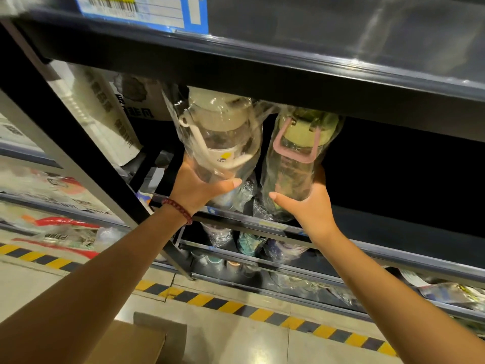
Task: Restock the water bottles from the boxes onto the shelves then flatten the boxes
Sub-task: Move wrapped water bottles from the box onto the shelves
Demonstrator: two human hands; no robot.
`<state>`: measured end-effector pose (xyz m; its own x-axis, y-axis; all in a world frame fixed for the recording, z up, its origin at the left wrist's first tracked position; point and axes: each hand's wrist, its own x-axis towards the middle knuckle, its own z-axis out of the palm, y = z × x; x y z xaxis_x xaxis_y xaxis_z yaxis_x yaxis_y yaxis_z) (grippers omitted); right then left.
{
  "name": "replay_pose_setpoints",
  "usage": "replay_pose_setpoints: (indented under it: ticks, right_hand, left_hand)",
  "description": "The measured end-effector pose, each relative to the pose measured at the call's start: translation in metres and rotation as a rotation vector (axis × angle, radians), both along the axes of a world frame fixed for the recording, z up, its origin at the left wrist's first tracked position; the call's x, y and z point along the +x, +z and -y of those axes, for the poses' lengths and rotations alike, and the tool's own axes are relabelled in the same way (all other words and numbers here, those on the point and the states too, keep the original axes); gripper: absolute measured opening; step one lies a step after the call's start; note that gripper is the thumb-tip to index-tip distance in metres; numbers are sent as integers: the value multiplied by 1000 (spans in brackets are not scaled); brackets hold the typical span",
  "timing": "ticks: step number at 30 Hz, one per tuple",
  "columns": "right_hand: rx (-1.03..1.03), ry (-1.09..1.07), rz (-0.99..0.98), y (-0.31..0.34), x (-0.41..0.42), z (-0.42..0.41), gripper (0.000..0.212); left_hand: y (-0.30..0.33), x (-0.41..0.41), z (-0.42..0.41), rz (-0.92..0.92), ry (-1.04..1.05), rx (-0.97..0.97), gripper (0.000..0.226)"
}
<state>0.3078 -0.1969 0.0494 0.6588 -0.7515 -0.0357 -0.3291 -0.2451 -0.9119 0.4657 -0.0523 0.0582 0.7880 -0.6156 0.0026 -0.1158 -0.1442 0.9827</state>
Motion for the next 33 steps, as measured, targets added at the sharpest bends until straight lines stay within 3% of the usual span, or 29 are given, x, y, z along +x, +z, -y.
replay_pose_setpoints:
  ticks: [3,5,6,10,16,20,23,26,33]
  right_hand:
    - [-11,44,-70,-5,-4,7,56]
    - [-34,73,-127,-8,-5,9,62]
    - [-41,82,-148,-9,-5,9,59]
    - [-56,48,-174,-9,-2,6,43]
    - [-13,-13,-211,-7,21,2,37]
    - [101,-94,-197,-14,42,4,50]
    - [226,-86,-28,-18,59,8,62]
    - [116,-76,71,-19,70,13,51]
    - [-36,-194,72,-37,89,12,73]
  left_hand:
    - [3,-3,-6,43,-62,33,74]
    - [2,-5,-8,96,-111,149,54]
    - [2,-6,-9,141,-105,217,47]
    - [-7,5,-9,271,-36,304,76]
    - [-15,22,6,222,28,437,75]
    - [-17,31,16,127,97,391,54]
    - [-14,37,21,15,205,313,69]
    - [-14,44,27,-33,214,284,80]
    - [-21,53,37,79,243,198,76]
